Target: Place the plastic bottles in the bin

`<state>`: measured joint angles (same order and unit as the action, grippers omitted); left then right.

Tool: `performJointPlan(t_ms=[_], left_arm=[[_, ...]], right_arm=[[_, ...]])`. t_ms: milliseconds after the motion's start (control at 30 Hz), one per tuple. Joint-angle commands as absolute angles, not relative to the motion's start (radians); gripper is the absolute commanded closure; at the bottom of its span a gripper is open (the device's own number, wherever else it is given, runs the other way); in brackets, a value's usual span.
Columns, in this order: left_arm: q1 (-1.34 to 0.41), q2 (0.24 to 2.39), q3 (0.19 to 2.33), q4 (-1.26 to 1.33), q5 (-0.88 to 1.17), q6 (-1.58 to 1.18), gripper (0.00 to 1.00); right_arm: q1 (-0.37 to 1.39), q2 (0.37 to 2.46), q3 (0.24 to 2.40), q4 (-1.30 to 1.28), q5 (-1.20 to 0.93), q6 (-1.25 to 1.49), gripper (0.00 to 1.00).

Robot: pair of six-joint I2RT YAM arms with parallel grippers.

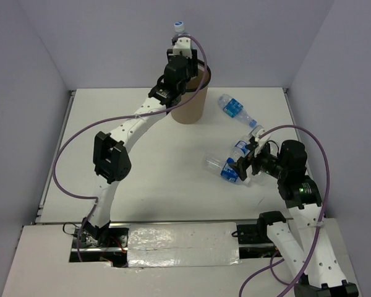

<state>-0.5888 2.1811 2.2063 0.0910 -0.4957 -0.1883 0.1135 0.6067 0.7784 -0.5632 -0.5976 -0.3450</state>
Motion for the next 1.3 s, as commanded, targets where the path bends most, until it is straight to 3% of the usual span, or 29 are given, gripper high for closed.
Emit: performJointPlan(t_ms=[0,167,533,700,800,967,1100,1267], left_arm=[[-0.588,2.167,2.214,0.190,-0.555,-0.149,0.38],[-0.588,2.178,2.244,0.082,-0.519,-0.179,0.01],[-0.586,2.057,2.211,-0.064,-0.443,-0.239,0.01],[-0.586,1.868,2.116,-0.173,-0.267,-0.345,0.01],[-0.583,1.696,1.935,-0.201,-0.088,-0.418,0.00],[-0.565,1.430,1.542,-0.225,0.063,-0.544,0.00],[-0.543,1.173,1.222,-0.215,0.048,-0.539,0.01],[-0.522,0.971,1.002,-0.183,0.005,-0.474,0.00]], right_arm=[[0.110,0.609,0.782,-0.520,-0.592,-0.344,0.00],[0.112,0.614,0.779,-0.523,-0.595,-0.342,0.00],[0.110,0.643,0.788,-0.538,-0.620,-0.339,0.00],[0.115,0.705,0.801,-0.610,-0.699,-0.419,0.00],[0.168,0.797,0.836,-0.667,-0.710,-0.469,0.00],[0.339,0.949,0.870,-0.657,-0.485,-0.463,0.00],[0.442,1.105,0.900,-0.614,-0.318,-0.449,0.00],[0.479,1.258,0.965,-0.594,-0.158,-0.454,0.00]])
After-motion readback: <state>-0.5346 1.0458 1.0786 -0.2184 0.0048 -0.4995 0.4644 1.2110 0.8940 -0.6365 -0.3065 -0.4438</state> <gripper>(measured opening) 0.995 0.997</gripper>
